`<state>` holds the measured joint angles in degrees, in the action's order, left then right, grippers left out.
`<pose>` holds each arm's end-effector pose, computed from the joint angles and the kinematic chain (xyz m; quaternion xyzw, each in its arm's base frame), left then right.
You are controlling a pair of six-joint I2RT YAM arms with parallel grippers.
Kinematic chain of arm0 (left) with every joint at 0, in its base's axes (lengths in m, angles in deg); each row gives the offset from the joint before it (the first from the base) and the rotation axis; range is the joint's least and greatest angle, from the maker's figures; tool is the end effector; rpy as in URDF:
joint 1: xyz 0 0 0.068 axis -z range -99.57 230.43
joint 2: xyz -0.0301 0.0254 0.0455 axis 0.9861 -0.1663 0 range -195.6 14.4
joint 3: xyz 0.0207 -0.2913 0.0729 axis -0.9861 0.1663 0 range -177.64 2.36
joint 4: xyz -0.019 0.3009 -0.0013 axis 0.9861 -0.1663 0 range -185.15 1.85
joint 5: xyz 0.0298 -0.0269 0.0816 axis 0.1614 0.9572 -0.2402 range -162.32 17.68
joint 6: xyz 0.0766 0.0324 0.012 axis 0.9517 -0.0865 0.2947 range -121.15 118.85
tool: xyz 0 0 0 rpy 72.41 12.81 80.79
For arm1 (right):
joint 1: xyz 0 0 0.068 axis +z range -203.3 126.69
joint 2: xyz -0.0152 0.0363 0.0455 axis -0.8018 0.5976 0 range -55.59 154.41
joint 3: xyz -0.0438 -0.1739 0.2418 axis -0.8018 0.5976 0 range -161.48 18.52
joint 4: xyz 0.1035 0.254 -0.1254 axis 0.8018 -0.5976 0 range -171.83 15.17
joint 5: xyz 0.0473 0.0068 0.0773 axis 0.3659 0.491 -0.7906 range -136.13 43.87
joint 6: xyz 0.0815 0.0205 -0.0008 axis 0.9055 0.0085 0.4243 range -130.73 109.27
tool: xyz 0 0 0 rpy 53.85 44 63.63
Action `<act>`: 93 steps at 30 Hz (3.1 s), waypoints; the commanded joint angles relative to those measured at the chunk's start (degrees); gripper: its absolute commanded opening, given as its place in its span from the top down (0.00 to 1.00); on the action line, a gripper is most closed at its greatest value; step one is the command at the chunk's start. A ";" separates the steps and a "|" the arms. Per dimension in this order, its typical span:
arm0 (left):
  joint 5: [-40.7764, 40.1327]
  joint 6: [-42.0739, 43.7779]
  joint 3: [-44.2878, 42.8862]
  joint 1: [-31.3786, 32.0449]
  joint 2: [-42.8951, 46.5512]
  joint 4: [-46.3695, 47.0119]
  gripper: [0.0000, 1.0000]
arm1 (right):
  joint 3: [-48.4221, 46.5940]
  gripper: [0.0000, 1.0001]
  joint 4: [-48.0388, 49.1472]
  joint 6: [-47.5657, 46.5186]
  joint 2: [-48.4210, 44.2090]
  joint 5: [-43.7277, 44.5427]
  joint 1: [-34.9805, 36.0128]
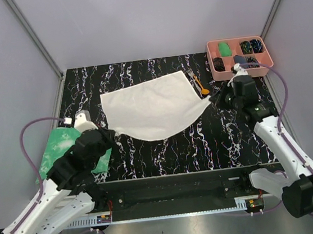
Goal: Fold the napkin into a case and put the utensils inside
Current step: Pick up the flattened napkin from the center of the board, then flatten the napkin at the center of the board, then fold and flatten the napkin at the center of the board.
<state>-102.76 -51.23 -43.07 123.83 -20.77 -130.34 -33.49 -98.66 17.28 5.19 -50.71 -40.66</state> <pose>0.1487 -0.0893 0.3198 -0.1763 0.8349 -0.1838 0.4880 0.2859 0.0702 0.3053 0.0981 0.8711 0.1995 0.4378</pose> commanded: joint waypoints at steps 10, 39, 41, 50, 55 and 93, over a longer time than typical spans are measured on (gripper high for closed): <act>18.99 33.38 -33.05 -0.24 0.20 16.53 1.00 | -26.03 1.00 0.11 -8.14 -17.61 -7.28 -0.08; 16.36 20.38 -26.04 -26.16 -30.72 9.12 1.00 | -16.64 1.00 12.92 -14.38 1.70 9.85 -0.16; 18.82 19.59 -24.63 -28.97 -36.32 12.21 1.00 | -15.32 1.00 16.34 -15.00 7.50 10.29 -0.60; 27.98 20.38 -34.35 -31.62 -57.43 21.98 1.00 | -20.58 1.00 23.31 -15.27 27.81 6.87 -4.03; 29.20 19.85 -37.97 -32.06 -62.46 21.64 1.00 | -22.52 1.00 24.80 -14.48 32.91 4.76 -4.38; 39.22 15.98 2.97 -31.71 -27.31 1.24 1.00 | 9.20 1.00 -18.78 7.13 -6.46 -3.60 -4.47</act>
<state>-66.08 -33.99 -41.72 92.09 -48.21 -130.06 -23.79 -115.99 21.30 -1.22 -54.84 -45.08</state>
